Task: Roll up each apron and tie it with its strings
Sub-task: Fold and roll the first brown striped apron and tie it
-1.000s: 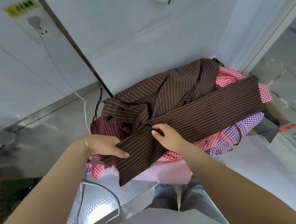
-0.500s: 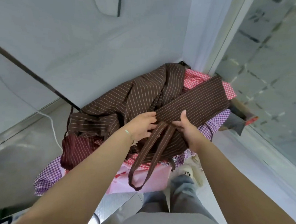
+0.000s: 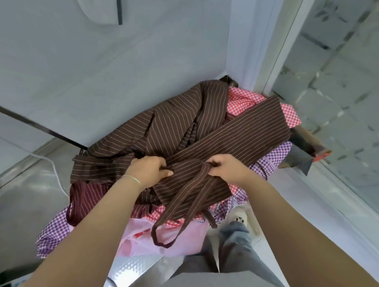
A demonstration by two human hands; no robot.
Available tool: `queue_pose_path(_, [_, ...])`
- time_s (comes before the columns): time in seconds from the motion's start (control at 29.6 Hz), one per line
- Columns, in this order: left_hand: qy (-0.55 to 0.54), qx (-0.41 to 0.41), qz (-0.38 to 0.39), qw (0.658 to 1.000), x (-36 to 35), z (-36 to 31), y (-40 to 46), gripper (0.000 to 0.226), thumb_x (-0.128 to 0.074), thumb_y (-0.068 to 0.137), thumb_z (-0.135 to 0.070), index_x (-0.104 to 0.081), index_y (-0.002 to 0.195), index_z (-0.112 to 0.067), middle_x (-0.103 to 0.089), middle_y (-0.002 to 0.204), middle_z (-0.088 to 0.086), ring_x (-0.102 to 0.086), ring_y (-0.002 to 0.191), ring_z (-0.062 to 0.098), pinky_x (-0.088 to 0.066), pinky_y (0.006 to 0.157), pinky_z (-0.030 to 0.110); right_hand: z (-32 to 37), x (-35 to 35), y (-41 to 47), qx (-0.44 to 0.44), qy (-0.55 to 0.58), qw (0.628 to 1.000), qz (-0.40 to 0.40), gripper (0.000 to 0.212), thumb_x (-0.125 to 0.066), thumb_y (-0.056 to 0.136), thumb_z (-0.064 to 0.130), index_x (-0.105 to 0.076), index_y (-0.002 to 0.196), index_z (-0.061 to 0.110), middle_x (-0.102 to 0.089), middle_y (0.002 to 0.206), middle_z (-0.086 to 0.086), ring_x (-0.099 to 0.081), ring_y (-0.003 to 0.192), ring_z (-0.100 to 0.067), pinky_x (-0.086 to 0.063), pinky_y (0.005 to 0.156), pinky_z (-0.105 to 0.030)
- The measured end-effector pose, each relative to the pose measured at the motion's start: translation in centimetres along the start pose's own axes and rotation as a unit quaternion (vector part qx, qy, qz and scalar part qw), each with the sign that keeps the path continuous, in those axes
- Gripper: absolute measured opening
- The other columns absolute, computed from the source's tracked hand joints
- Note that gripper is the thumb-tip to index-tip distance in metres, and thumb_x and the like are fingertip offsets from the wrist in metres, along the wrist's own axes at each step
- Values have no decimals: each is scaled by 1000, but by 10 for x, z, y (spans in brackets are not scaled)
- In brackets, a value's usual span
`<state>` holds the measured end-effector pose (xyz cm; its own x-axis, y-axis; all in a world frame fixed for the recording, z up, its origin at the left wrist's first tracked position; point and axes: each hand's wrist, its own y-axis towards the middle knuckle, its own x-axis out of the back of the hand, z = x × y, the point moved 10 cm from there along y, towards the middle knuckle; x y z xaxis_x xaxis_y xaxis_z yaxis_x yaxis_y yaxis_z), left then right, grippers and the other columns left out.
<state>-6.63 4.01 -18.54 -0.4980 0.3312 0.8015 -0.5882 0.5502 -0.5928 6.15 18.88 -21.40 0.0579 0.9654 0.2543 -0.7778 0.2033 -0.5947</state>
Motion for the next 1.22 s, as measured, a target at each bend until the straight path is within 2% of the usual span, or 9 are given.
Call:
queue_pose_path(0.1, [-53, 0, -62, 997, 9, 7, 4, 30, -47, 95, -50, -56, 107, -24, -62, 89, -5, -62, 92, 21, -44, 91, 40, 13, 35, 19, 27, -30, 992, -119, 10, -60, 94, 17, -68, 99, 13, -68, 89, -9, -62, 75, -27, -51, 69, -36])
queue_pose_path(0.27, [-146, 20, -281, 948, 7, 14, -16, 38, -62, 91, -36, -54, 121, -15, -55, 122, 8, -49, 113, 27, -41, 95, 42, -4, 27, 40, 7, -72, 991, -111, 18, -53, 99, 20, -67, 106, 11, -67, 94, -7, -61, 81, -27, -48, 73, -38])
queue_pose_path(0.37, [-379, 144, -346, 846, -26, 32, -46, 56, -69, 86, -30, -44, 131, -7, -41, 131, 13, -41, 118, 28, -38, 100, 40, -8, 34, 44, 11, -46, 985, -166, 20, -52, 99, 16, -66, 113, 13, -65, 97, 0, -59, 82, -19, -46, 71, -30])
queue_pose_path(0.51, [-650, 233, -185, 700, -101, 24, -39, 56, -63, 89, -39, -39, 129, -8, -50, 125, 9, -54, 114, 25, -45, 93, 32, -20, 37, 50, -28, -41, 980, -191, 19, -50, 99, 16, -63, 111, 10, -57, 74, 6, -52, 61, -12, -40, 53, -26])
queue_pose_path(0.71, [-246, 53, -416, 874, -18, 15, -57, 47, -65, 88, -34, -52, 124, -8, -51, 120, 9, -52, 105, 24, -47, 87, 36, -30, 52, 27, -18, -12, 950, -311, 39, -64, 92, 26, -55, 127, 11, -55, 124, -6, -52, 115, -21, -45, 98, -35])
queue_pose_path(0.84, [-47, 3, -341, 939, -4, 12, -26, 46, -59, 87, -47, -60, 120, -15, -59, 117, 6, -52, 107, 28, -45, 87, 44, -33, 45, -26, 9, 99, 904, -417, 14, -56, 96, 28, -56, 100, 15, -55, 90, 0, -53, 77, -10, -47, 72, -31])
queue_pose_path(0.98, [-29, -4, -237, 971, 4, 16, 4, 39, -52, 91, -52, -61, 112, -20, -61, 112, 2, -53, 109, 26, -36, 93, 42, 22, -36, -50, 172, -94, 961, -195, 56, -39, 94, 54, -59, 68, 8, -56, 56, -4, -48, 47, -11, -38, 49, -23])
queue_pose_path(1.08, [-64, -43, -225, 971, 17, 8, 10, 30, -51, 95, -45, -61, 105, -19, -62, 105, 1, -56, 103, 23, -36, 92, 41, 16, -115, -53, 114, -165, 978, 59, 49, -47, 94, 55, -71, 93, 12, -71, 84, -1, -61, 57, -12, -51, 65, -27])
queue_pose_path(1.22, [-126, -81, -183, 972, 19, -2, 11, 26, -52, 96, -39, -59, 107, -17, -63, 100, 0, -59, 94, 22, -44, 88, 39, -15, -118, -50, -5, -54, 998, -18, 48, -53, 96, 43, -51, 134, 13, -71, 110, -1, -67, 81, -15, -53, 83, -33])
